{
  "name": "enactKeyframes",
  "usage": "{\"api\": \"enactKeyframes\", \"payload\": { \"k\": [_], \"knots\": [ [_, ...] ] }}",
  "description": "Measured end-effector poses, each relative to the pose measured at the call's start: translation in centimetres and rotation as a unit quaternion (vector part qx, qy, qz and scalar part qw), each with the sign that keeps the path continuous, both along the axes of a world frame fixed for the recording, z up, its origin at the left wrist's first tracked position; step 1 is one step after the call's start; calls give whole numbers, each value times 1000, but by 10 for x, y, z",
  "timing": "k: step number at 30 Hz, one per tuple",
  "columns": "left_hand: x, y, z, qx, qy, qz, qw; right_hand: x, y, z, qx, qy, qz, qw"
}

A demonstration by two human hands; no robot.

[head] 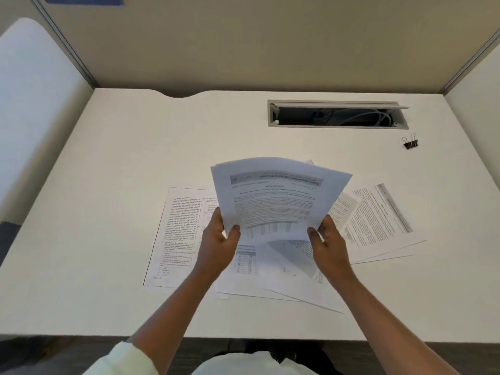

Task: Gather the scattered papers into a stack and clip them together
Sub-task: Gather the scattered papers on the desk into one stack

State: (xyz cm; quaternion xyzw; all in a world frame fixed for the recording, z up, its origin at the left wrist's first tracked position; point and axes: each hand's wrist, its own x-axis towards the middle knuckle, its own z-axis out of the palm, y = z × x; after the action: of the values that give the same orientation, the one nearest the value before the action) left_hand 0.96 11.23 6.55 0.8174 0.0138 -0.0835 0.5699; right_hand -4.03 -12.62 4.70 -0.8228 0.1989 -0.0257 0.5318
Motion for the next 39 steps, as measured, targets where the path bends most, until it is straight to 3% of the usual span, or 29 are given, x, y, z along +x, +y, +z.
{"api": "enactKeyframes", "payload": {
  "k": [4,6,8,10,15,22,31,36,39],
  "knots": [
    [6,-1,2,6,-8,34,999,5,-3,5,-71,-24,4,997],
    [11,4,5,3,-8,53,999,9,-6,13,-64,-30,19,997],
    [16,13,5,-21,6,83,996,17,-17,16,-49,-24,21,998],
    [19,25,3,-49,35,119,991,28,-38,7,-99,-11,31,995],
    [12,43,-11,-74,117,174,975,58,-106,-27,-284,130,67,947],
    [-11,40,-22,-71,161,192,966,77,-119,-52,-337,235,112,905],
    [-31,30,-23,-46,179,210,960,73,-118,-65,-405,200,141,881],
    [-42,16,-21,-54,186,239,951,72,-122,-59,-395,88,123,906],
    [-51,7,-17,-66,187,253,947,73,-130,-53,-224,19,80,971]
  ]
}}
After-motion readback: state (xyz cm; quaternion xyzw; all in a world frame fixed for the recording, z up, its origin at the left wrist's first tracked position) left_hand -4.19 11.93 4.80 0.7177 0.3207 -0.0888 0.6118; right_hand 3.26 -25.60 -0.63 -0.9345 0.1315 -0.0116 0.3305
